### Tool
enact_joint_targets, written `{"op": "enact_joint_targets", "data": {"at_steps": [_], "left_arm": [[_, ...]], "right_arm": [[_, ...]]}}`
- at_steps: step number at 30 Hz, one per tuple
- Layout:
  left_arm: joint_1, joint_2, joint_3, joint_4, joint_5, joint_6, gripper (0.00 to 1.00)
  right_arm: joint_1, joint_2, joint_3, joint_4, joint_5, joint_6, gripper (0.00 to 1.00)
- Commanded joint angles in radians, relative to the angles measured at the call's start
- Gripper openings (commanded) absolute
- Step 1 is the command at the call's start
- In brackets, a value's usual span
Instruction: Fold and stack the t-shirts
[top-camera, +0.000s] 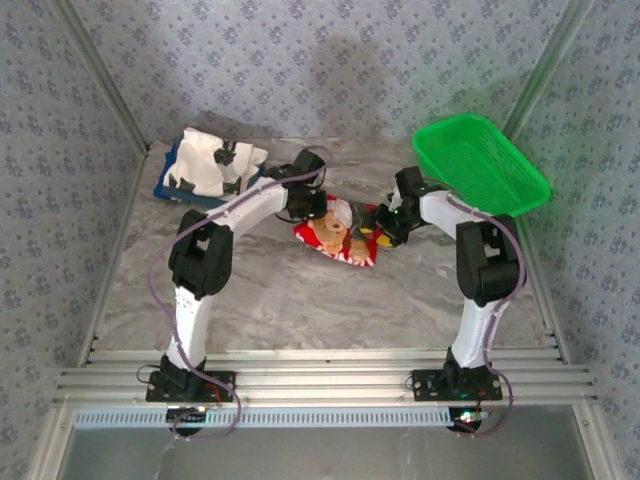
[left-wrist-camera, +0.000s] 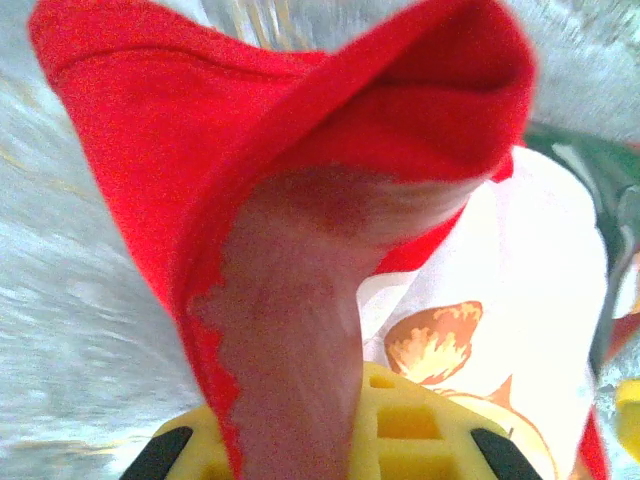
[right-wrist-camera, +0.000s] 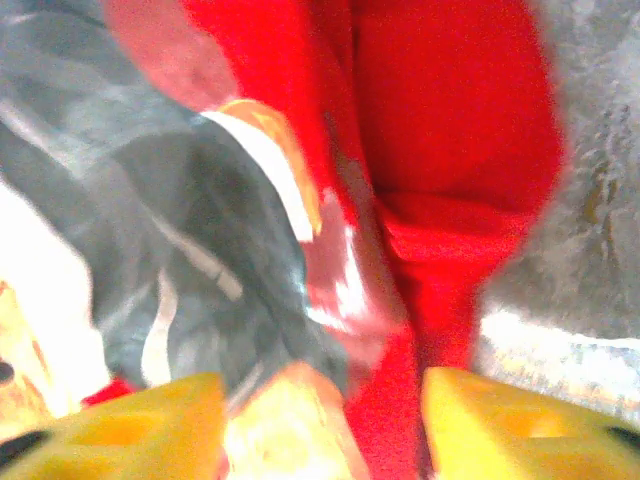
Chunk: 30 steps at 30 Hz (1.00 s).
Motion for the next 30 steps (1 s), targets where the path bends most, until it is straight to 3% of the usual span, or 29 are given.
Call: {"op": "enact_joint_targets", "data": {"at_steps": [1,4,14,21,30], "left_arm": [[0.026,-0.077,0.111,-0.141,-0.1,0.184,0.0],[0.039,-0.066,0.2,-0.184,-0.133,0.277,0.0],[0.072,0.067,0.572,-0.337,-0.198,0.486,0.0],[0.125,0.112,0.773,-0.427,-0.197,0.536,0.0],[0.256,0.114,0.932,-0.473,-0.066,0.538,0.0]], "right_arm": [[-0.008,-0.147,-0.005,0.022,-0.053,-0.057,0.75],[-0.007,-0.242,-0.022,0.04,-0.076,-0.081,0.87],[-0.004,-0.4,-0.09,0.07,-0.102,-0.086,0.99],[-0.001,-0.437,-0.143,0.059,-0.105,-0.086,1.0],[0.008,-0.453,-0.173,0.072,-0.089,-0.082,1.0]]}}
